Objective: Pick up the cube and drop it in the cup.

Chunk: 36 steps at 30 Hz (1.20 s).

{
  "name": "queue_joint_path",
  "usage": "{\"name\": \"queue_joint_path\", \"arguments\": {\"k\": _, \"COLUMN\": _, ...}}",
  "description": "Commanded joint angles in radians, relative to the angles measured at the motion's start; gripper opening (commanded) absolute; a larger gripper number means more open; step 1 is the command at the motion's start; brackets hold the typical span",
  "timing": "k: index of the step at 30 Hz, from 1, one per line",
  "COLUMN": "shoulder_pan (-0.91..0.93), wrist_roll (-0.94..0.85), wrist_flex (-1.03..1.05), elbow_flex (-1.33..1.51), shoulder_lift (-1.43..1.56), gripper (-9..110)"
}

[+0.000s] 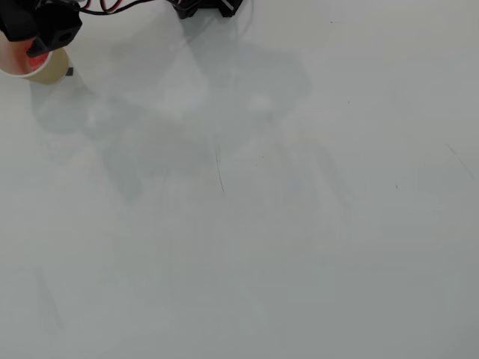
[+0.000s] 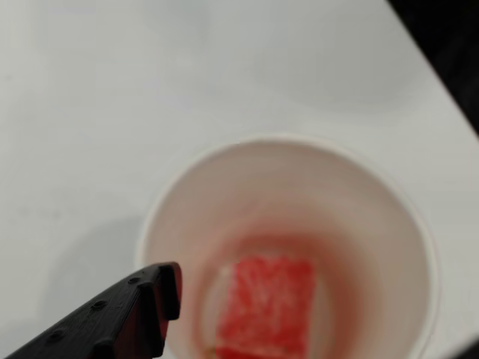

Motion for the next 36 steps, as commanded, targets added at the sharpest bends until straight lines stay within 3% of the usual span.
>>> {"name": "queue_joint_path", "arguments": {"k": 1, "shoulder_pan": -0.012, "wrist_roll": -0.009, "wrist_flex": -0.044, "elbow_flex": -0.132, "shoulder_lift": 0.012, "gripper": 44}}
{"name": "queue_joint_path", "arguments": {"k": 5, "shoulder_pan": -0.017, "wrist_roll": -0.009, "wrist_flex": -0.046, "elbow_flex": -0.132, "shoulder_lift": 0.011, "gripper": 43}}
{"name": "queue_joint_path", "arguments": {"k": 15, "shoulder_pan": -0.031, "wrist_roll": -0.009, "wrist_flex": -0.054, "elbow_flex": -0.126, "shoulder_lift": 0.015, "gripper": 18}}
{"name": "queue_joint_path", "arguments": {"k": 24, "shoulder_pan": -0.078, "wrist_roll": -0.009, "wrist_flex": -0.054, "elbow_flex": -0.101, "shoulder_lift": 0.046, "gripper": 9}}
{"name": "queue_joint_path", "arguments": {"k": 36, "shoulder_pan": -0.451, "wrist_roll": 0.0, "wrist_flex": 0.018, "elbow_flex": -0.008, "shoulder_lift": 0.187, "gripper": 0}}
